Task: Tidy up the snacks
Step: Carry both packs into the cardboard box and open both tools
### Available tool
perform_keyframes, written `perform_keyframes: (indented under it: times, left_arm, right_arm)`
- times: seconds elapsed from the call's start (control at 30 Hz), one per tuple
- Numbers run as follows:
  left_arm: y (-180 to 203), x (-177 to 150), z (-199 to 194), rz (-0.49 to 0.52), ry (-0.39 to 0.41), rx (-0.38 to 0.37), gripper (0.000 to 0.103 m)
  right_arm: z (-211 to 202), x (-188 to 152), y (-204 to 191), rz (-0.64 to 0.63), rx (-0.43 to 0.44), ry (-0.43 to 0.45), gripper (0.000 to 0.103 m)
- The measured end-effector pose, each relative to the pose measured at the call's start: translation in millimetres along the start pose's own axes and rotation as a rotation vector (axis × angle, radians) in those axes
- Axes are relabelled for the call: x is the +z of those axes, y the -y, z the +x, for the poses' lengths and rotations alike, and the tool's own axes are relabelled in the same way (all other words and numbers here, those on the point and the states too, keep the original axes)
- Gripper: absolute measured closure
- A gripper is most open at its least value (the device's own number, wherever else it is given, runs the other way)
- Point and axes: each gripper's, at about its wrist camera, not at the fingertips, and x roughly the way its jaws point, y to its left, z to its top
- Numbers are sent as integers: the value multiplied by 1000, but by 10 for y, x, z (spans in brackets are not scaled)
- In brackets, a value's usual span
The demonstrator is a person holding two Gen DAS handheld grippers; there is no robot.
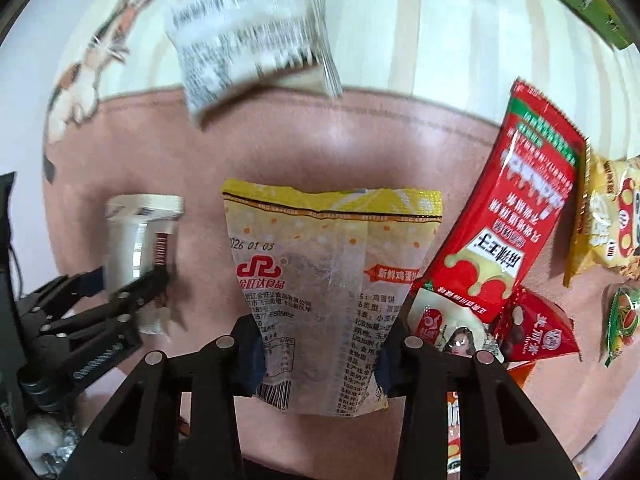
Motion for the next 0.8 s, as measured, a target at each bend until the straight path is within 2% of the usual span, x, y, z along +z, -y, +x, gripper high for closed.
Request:
perform_keyframes:
  times: [0.2, 0.37, 0.4, 0.5, 0.6, 0.73, 0.8]
  left_arm:
    - [160, 128, -452, 21, 74, -63, 51]
    - [329, 356, -1111, 42, 181, -140, 51]
    - [377, 432, -1270, 24, 171, -162, 51]
    - [549, 701, -1764, 68, 245, -206, 51]
    - [703, 1072, -2187, 113, 293, -245, 51]
    - [976, 1557, -2420, 167, 322, -257, 51]
    - [1099, 1873, -2442, 189, 316, -233, 51]
  right_arm:
    - [-529, -16, 30, 1, 74, 96, 59]
    - [-1201, -8, 158, 6, 131, 200, 59]
    - [-1366, 13, 205, 6, 139, 230, 59]
    - [-1812, 58, 349, 6, 157, 315, 59]
    - [-2335, 278, 462, 16, 168, 402, 59]
    - [-2783, 586, 727, 33, 148, 495, 59]
    - [-2905, 818, 869, 47, 112, 524, 59]
